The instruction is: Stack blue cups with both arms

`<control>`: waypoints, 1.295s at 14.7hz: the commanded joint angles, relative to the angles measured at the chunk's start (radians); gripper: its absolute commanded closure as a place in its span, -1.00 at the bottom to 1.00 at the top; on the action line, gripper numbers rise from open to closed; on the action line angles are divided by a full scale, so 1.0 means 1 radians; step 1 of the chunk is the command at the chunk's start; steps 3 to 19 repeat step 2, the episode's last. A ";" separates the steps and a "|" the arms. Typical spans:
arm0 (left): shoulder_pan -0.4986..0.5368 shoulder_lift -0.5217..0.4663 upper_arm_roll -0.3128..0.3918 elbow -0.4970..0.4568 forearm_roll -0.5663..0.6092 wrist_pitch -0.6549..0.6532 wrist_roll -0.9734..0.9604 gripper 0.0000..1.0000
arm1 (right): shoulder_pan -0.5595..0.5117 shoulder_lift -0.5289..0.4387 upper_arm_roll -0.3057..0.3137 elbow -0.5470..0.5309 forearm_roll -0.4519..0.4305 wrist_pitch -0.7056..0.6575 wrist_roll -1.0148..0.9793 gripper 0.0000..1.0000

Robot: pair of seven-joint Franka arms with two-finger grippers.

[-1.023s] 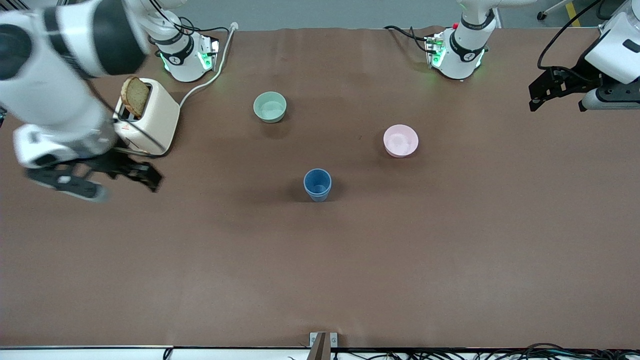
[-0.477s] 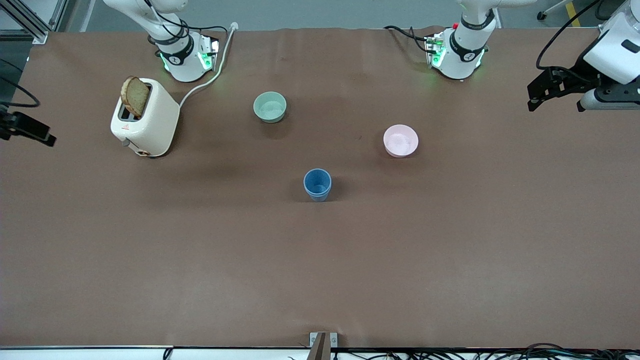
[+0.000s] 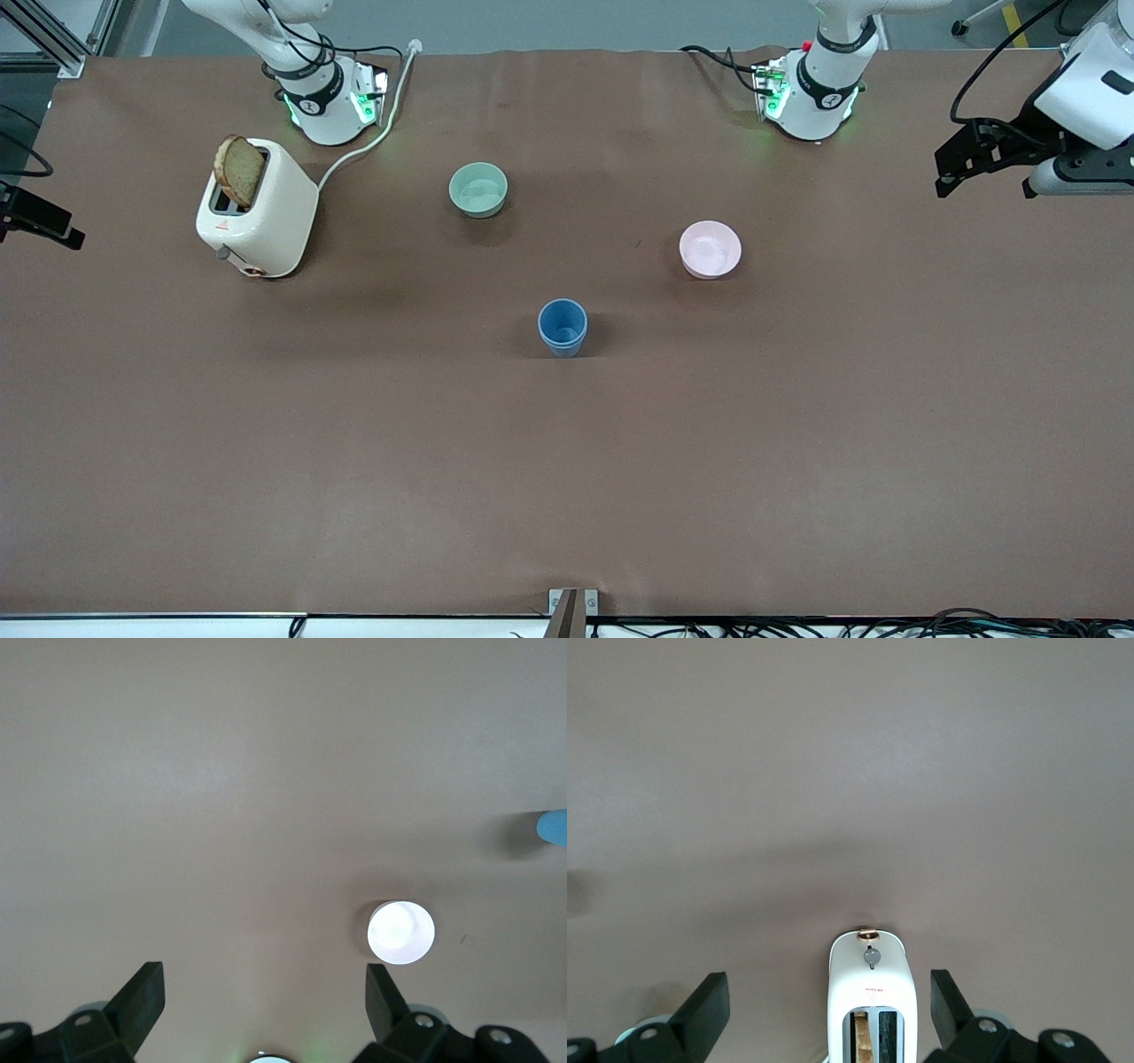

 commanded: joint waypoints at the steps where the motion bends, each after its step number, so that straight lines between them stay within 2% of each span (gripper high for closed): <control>1: 0.007 0.003 -0.001 0.017 -0.010 -0.008 0.015 -1.00 | 0.004 -0.028 -0.003 -0.017 0.013 0.007 -0.008 -1.00; 19: 0.007 0.003 -0.001 0.017 -0.010 -0.008 0.015 -1.00 | 0.006 -0.026 -0.003 -0.005 0.010 0.008 -0.011 -1.00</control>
